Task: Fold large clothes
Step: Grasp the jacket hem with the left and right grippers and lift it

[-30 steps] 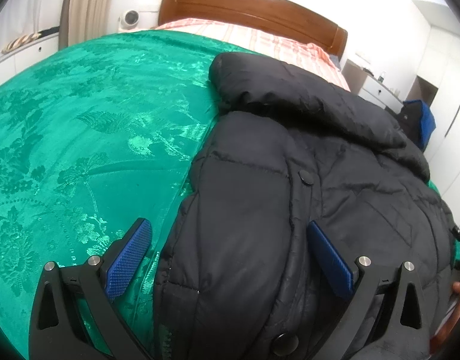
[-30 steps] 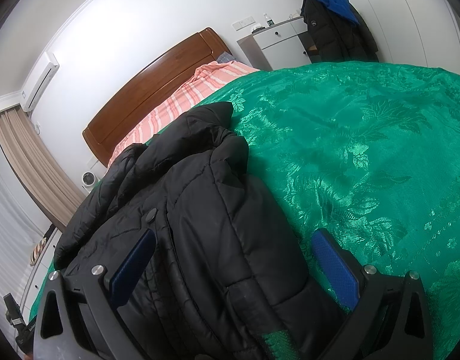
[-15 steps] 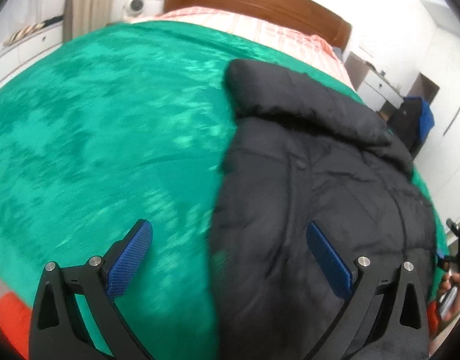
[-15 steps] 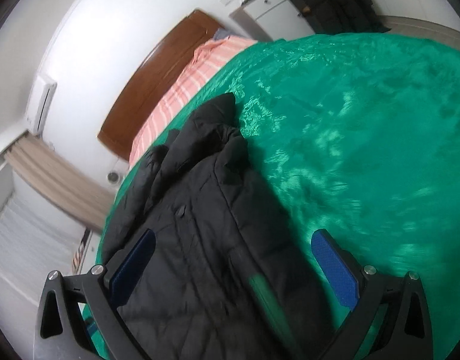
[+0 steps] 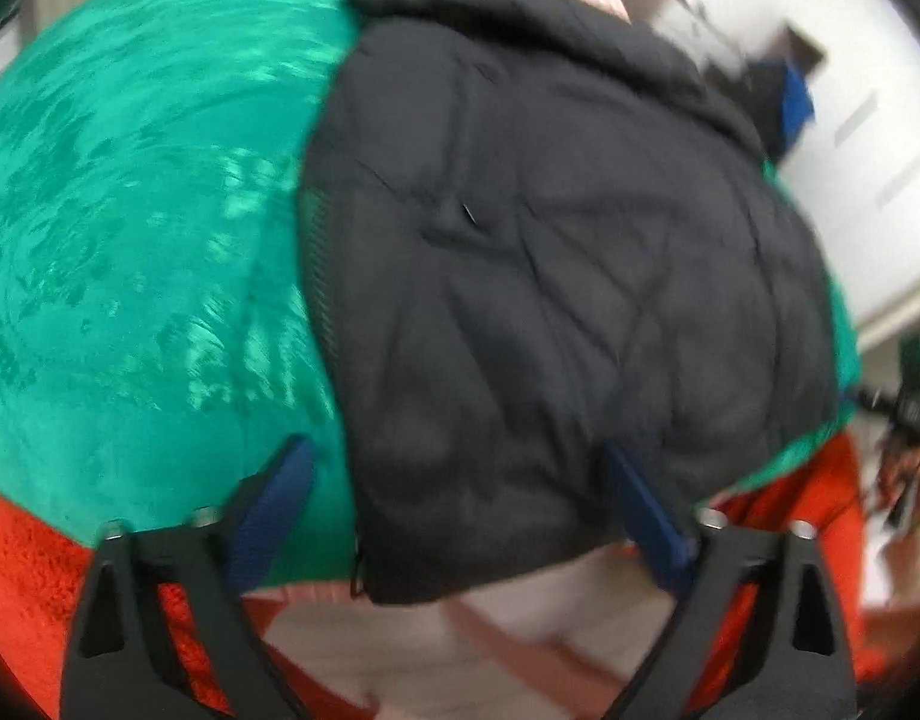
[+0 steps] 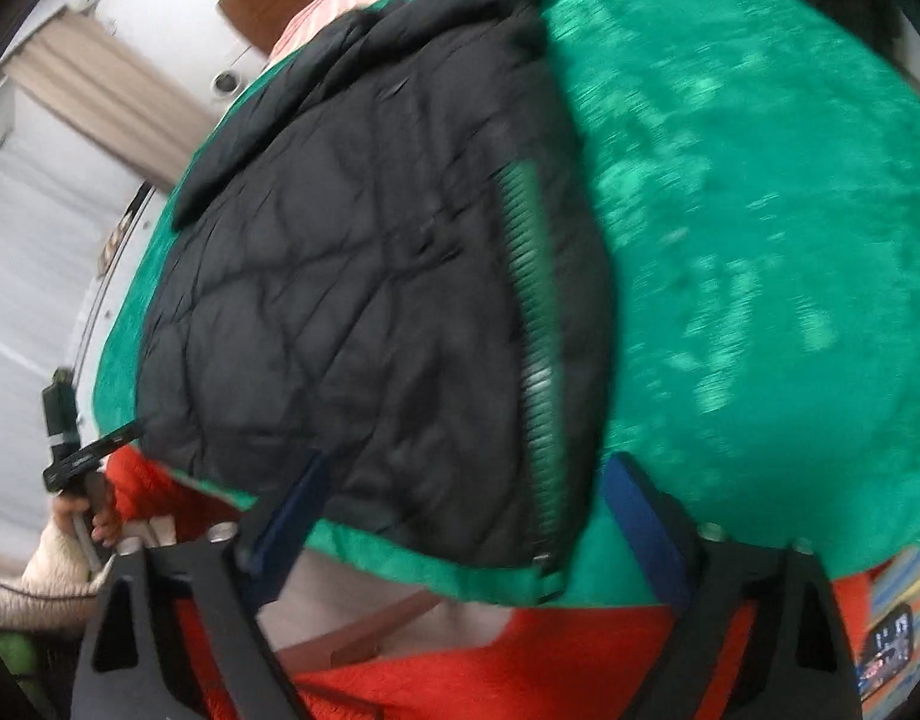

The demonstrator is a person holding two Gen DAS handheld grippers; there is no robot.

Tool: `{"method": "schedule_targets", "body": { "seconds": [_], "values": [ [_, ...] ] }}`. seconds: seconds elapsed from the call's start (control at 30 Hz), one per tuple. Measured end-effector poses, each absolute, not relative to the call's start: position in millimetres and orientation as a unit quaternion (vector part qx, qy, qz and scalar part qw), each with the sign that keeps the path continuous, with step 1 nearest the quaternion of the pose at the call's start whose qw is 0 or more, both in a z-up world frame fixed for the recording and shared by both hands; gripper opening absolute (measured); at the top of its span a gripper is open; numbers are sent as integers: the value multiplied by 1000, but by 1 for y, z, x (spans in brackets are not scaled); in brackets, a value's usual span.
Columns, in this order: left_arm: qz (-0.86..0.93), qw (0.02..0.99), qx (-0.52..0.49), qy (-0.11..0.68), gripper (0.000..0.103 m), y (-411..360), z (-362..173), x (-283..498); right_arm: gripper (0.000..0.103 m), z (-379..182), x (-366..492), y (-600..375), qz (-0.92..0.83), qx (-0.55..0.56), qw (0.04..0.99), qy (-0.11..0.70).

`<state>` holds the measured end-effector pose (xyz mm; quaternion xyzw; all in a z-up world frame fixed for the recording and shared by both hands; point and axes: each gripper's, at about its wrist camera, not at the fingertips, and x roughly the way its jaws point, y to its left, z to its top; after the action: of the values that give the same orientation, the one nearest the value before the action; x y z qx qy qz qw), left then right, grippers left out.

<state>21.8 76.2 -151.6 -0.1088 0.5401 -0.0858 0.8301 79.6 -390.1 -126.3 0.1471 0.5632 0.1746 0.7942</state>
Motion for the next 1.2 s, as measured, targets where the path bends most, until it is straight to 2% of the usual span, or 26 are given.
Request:
{"method": "schedule_targets", "body": {
  "seconds": [0.07, 0.1, 0.13, 0.17, 0.2, 0.23, 0.53, 0.7, 0.77, 0.87, 0.97, 1.03, 1.07, 1.1, 1.13, 1.17, 1.2],
  "values": [
    [-87, 827, -96, 547, 70, 73, -153, 20, 70, -129, 80, -385, 162, 127, 795, 571],
    [-80, 827, -98, 548, 60, 74, -152, 19, 47, -129, 80, -384, 149, 115, 795, 576],
    [-71, 827, -100, 549, 40, 77, -152, 18, 33, -129, 79, -386, 135, 108, 795, 582],
    [-62, 824, -108, 553, 30, 82, -151, 17, 30, -127, 77, -388, 134, 119, 792, 584],
    [-62, 822, -119, 554, 19, 86, -150, 15, 21, -122, 74, -392, 141, 136, 789, 582],
    [-66, 819, -135, 554, 14, 91, -148, 12, 20, -118, 71, -392, 144, 138, 790, 580],
    [-111, 801, -114, 577, 11, 91, -120, -48, 18, -86, 4, -410, 167, 146, 774, 593],
    [-146, 769, -168, 599, 10, 110, -100, -96, 17, -83, -40, -431, 208, 227, 732, 608],
    [-156, 772, -205, 581, 10, 123, -80, -100, 17, -66, -51, -448, 235, 302, 722, 577],
    [-177, 803, -246, 512, 10, 149, -29, -75, 17, -25, -33, -467, 271, 349, 741, 506],
    [-195, 847, -229, 439, 10, 152, 22, -23, 17, 23, 16, -471, 310, 354, 773, 426],
    [-185, 884, -179, 389, 10, 148, 53, 22, 17, 52, 69, -465, 309, 326, 807, 384],
    [-167, 904, -151, 364, 11, 142, 66, 53, 17, 60, 93, -457, 309, 321, 814, 372],
    [-134, 922, -130, 340, 16, 137, 75, 82, 17, 65, 129, -445, 305, 319, 823, 357],
    [-110, 931, -123, 327, 27, 135, 82, 107, 20, 66, 150, -437, 294, 325, 830, 344],
    [-81, 939, -115, 314, 45, 131, 88, 137, 24, 66, 172, -433, 281, 338, 836, 330],
    [-46, 946, -107, 304, 92, 127, 93, 168, 46, 63, 201, -434, 257, 352, 844, 313]
  ]
}}
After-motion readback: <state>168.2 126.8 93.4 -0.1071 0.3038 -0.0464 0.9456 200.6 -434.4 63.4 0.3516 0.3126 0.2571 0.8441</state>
